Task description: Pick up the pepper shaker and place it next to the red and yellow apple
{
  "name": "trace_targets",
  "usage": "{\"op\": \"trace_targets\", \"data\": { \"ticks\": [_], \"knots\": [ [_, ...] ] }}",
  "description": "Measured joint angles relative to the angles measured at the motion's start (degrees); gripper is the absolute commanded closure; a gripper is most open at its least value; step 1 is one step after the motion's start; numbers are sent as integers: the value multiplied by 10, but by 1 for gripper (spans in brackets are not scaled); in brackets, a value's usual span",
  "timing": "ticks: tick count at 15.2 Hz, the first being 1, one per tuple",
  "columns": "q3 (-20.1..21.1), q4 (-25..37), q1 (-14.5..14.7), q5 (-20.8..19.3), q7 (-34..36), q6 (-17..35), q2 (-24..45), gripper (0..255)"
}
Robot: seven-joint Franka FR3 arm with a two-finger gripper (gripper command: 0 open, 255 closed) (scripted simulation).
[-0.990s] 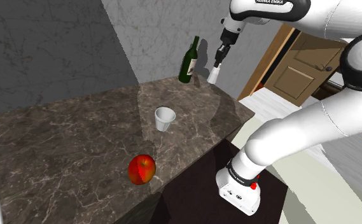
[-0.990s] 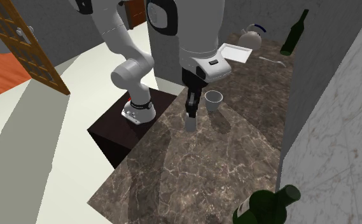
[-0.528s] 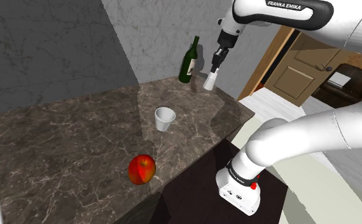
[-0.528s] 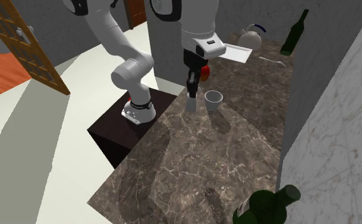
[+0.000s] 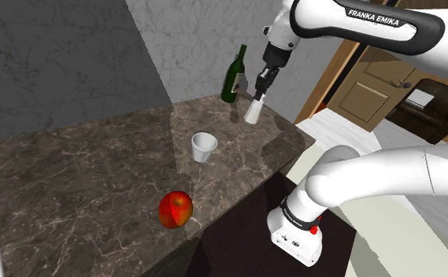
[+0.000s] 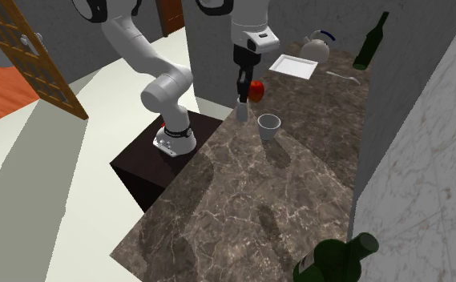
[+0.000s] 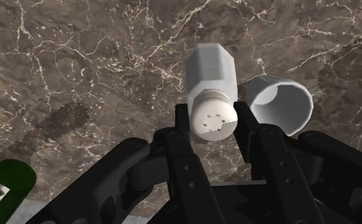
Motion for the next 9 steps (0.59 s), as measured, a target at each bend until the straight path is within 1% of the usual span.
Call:
{"op": "trace_targets", "data": {
  "ticks": [3, 9],
  "knots": [
    [38, -19, 16, 26, 41, -9, -28, 255],
    [120, -33, 53, 86, 129, -27, -62, 255]
  ]
}}
